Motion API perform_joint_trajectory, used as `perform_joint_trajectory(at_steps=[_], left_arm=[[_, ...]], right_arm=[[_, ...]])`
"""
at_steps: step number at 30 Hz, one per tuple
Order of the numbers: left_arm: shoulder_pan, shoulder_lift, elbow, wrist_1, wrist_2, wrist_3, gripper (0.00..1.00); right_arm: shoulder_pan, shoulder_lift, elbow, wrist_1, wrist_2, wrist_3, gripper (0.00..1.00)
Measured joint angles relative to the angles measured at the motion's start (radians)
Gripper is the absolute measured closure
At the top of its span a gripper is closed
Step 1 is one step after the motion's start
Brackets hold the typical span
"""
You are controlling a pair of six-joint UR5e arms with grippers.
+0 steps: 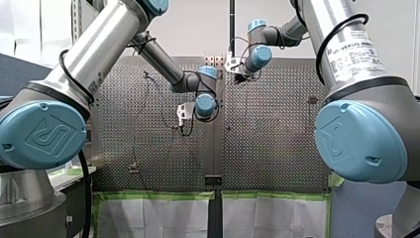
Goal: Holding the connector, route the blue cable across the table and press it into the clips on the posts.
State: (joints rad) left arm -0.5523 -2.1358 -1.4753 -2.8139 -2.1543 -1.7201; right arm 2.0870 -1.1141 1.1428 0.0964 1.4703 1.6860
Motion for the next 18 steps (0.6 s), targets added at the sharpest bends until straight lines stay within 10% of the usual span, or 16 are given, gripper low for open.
perform_joint_trajectory(at_steps=[11,18], left_arm=[[-0.014,0.000,0.000,-0.008,-0.010,0.002,0.95],[-0.022,0.000,0.000,-0.010,-0.002,-0.008,0.66]], right_arm=[[0.000,0.000,0.000,0.000,0.000,0.000,1.00],[0.000,0.000,0.000,0.000,0.000,0.000,1.00]])
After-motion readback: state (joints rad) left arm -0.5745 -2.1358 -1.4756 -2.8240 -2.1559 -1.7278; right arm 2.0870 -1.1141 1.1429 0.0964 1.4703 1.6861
